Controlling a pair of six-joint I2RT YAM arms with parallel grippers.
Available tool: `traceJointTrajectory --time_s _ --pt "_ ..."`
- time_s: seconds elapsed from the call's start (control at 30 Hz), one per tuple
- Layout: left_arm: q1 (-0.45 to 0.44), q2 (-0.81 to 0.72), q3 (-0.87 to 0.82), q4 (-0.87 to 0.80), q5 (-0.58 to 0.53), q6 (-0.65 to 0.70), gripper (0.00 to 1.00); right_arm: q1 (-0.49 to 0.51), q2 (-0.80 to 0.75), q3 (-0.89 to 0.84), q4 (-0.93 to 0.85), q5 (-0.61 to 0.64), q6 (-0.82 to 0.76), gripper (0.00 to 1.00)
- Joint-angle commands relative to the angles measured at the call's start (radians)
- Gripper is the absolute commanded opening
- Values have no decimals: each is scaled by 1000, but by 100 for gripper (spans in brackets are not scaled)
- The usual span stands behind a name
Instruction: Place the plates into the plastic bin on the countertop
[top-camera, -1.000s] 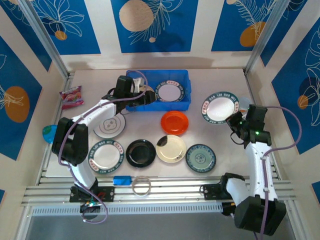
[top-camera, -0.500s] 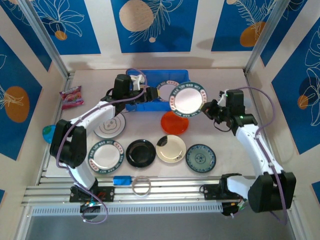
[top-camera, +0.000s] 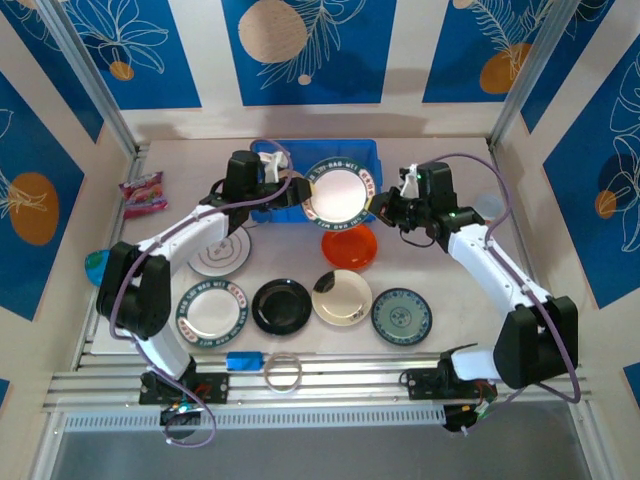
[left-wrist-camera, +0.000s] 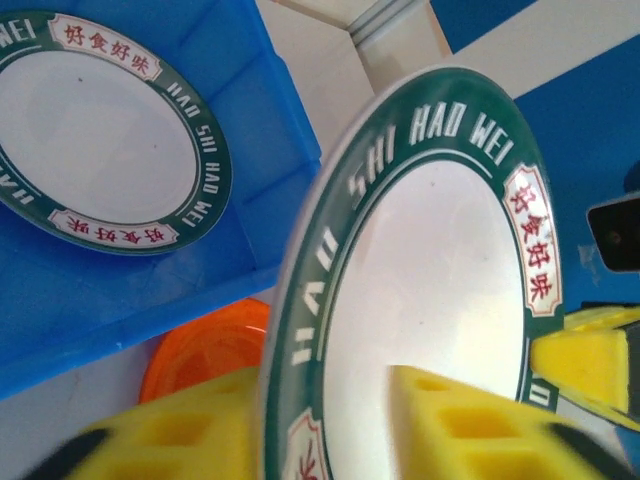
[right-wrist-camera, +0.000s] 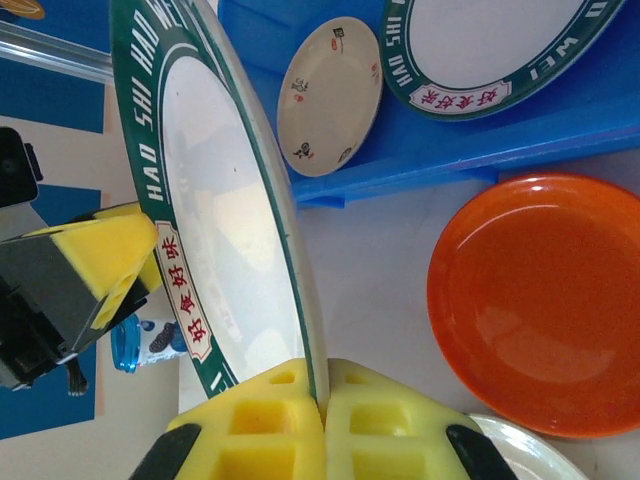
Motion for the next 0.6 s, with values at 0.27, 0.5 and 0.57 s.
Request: traceJointTrajectory --time_s 0.27,0.5,0.57 --pt "-9 -7 40 -23 -8 30 0 2 94 97 37 -13 17 14" --pt "11 38 141 -93 -60 57 0 -36 100 179 -61 66 -18 56" --pt "22 61 177 -111 -81 56 0 -62 79 179 -63 81 -17 56"
